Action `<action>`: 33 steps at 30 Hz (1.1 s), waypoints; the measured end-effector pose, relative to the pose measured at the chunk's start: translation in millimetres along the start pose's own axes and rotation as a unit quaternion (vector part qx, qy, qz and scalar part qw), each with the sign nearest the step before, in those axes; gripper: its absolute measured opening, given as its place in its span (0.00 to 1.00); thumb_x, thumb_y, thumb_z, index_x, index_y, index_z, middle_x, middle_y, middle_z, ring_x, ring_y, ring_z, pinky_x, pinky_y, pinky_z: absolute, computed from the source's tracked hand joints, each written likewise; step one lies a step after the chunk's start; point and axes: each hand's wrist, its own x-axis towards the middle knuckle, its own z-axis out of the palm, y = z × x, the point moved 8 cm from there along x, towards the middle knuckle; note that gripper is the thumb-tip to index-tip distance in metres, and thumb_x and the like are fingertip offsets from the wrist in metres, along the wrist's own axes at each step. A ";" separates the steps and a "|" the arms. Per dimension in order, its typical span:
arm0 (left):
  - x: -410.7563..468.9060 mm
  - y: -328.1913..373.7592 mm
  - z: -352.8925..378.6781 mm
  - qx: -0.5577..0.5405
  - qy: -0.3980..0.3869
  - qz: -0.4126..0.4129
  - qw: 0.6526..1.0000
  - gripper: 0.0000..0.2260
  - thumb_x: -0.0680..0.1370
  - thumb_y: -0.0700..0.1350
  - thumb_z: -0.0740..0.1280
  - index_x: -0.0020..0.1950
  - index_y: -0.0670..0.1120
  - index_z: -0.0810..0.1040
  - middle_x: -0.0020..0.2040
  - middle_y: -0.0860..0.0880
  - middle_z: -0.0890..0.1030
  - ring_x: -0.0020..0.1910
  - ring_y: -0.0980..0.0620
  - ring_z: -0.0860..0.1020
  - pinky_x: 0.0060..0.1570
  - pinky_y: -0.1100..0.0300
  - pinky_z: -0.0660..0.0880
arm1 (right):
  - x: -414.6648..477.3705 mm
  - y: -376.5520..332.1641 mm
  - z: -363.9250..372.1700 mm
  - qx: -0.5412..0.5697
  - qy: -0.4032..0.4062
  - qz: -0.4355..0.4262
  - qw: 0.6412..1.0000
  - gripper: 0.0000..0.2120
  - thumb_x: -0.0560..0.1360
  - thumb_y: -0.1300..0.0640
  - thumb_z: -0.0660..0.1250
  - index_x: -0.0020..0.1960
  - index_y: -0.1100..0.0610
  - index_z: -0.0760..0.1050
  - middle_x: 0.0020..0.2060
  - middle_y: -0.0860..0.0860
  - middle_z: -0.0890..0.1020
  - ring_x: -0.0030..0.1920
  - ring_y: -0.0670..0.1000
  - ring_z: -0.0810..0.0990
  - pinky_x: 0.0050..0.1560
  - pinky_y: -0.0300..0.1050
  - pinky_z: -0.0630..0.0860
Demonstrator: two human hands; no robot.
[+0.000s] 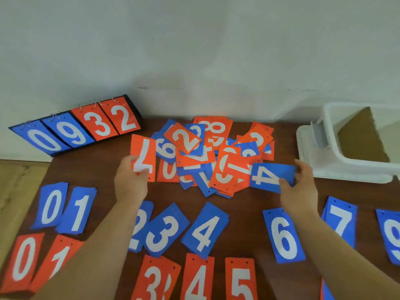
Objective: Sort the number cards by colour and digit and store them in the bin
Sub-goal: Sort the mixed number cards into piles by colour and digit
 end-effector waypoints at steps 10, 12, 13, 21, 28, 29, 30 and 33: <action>-167.3 -28.4 -39.7 -0.098 -0.107 0.032 0.989 0.21 0.75 0.39 0.73 0.57 0.64 0.77 0.51 0.55 0.85 0.47 0.55 0.84 0.49 0.51 0.82 | -94.4 11.1 -12.1 0.043 -0.131 -0.096 0.986 0.26 0.79 0.62 0.68 0.73 0.45 0.70 0.57 0.42 0.79 0.51 0.41 0.78 0.54 0.41 0.78; -195.2 -46.1 -45.1 -0.110 -0.095 0.026 0.989 0.21 0.74 0.37 0.73 0.57 0.63 0.79 0.50 0.56 0.85 0.48 0.55 0.84 0.49 0.53 0.82 | -105.7 13.4 4.5 0.007 -0.183 -0.109 0.977 0.27 0.78 0.62 0.69 0.75 0.46 0.69 0.60 0.46 0.78 0.54 0.46 0.77 0.57 0.46 0.76; -206.0 -55.2 -49.1 -0.119 -0.091 0.013 0.989 0.21 0.75 0.37 0.73 0.59 0.61 0.80 0.48 0.57 0.86 0.46 0.55 0.85 0.46 0.55 0.82 | -110.7 14.0 13.8 -0.013 -0.207 -0.114 0.972 0.28 0.78 0.62 0.69 0.75 0.47 0.69 0.61 0.48 0.78 0.55 0.50 0.78 0.57 0.49 0.77; -205.4 -102.6 -90.1 -0.113 -0.122 0.003 0.986 0.21 0.73 0.36 0.73 0.57 0.60 0.82 0.49 0.53 0.86 0.48 0.53 0.85 0.46 0.54 0.81 | -122.5 -24.2 99.2 -0.163 -0.347 -0.207 0.900 0.30 0.79 0.63 0.65 0.79 0.52 0.64 0.71 0.54 0.74 0.65 0.55 0.76 0.61 0.44 0.72; -168.9 -106.8 -90.1 -0.077 -0.223 0.011 0.972 0.18 0.78 0.39 0.72 0.59 0.60 0.78 0.53 0.55 0.84 0.48 0.58 0.84 0.42 0.61 0.82 | -112.0 -35.3 139.0 -0.260 -0.345 -0.188 0.882 0.33 0.79 0.59 0.69 0.80 0.50 0.59 0.75 0.56 0.68 0.69 0.59 0.73 0.60 0.48 0.75; -164.0 -104.3 -86.2 -0.067 -0.249 0.018 0.966 0.17 0.78 0.40 0.72 0.60 0.61 0.78 0.53 0.57 0.84 0.50 0.58 0.84 0.44 0.60 0.83 | -112.7 -35.3 138.2 -0.281 -0.327 -0.190 0.882 0.34 0.78 0.57 0.71 0.80 0.50 0.59 0.76 0.55 0.67 0.71 0.59 0.71 0.64 0.51 0.74; -160.5 -99.1 -82.4 -0.061 -0.275 0.028 0.959 0.17 0.78 0.40 0.71 0.61 0.60 0.78 0.54 0.58 0.83 0.51 0.57 0.84 0.46 0.60 0.83 | -115.9 -39.0 134.7 -0.284 -0.305 -0.193 0.888 0.34 0.78 0.55 0.72 0.79 0.50 0.61 0.75 0.54 0.67 0.71 0.59 0.71 0.64 0.52 0.74; -154.0 -77.4 -66.9 -0.038 -0.345 0.073 0.935 0.19 0.79 0.37 0.70 0.62 0.60 0.79 0.56 0.56 0.83 0.51 0.57 0.84 0.48 0.58 0.83 | -146.0 -55.2 124.3 -0.204 -0.305 -0.196 0.909 0.23 0.77 0.54 0.72 0.70 0.48 0.70 0.67 0.49 0.74 0.66 0.50 0.74 0.60 0.48 0.76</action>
